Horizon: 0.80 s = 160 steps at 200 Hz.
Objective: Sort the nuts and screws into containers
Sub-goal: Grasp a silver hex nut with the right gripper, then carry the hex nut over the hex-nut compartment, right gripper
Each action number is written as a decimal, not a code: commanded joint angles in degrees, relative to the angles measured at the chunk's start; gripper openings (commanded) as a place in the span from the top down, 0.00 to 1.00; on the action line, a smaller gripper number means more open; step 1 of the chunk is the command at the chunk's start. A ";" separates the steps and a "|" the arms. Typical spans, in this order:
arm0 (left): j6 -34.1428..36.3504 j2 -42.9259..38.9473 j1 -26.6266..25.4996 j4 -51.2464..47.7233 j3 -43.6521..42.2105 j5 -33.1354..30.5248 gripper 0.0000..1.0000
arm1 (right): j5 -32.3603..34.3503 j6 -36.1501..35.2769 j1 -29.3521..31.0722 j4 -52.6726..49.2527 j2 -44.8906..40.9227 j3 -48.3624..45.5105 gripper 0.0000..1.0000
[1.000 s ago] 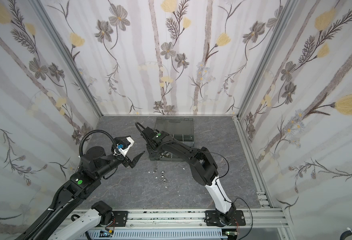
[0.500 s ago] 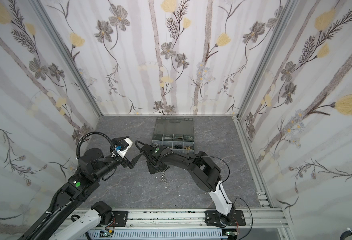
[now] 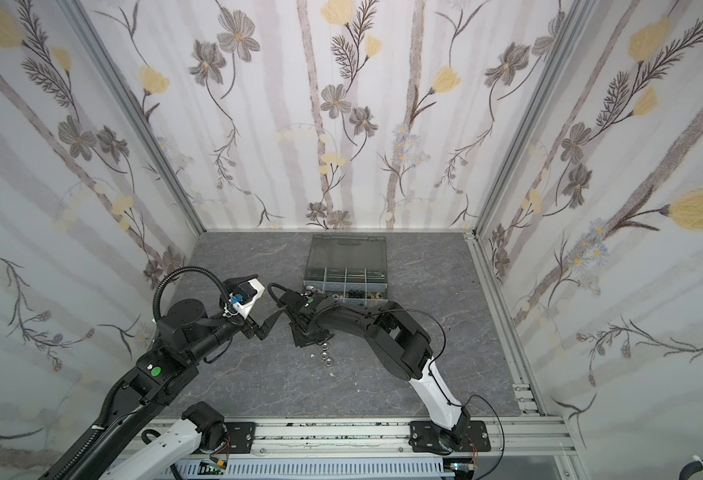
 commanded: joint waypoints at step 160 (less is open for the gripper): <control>0.72 1.53 0.07 2.74 -0.03 0.50 0.00 | 6.36 -5.77 -8.44 -6.28 -11.01 0.32 0.92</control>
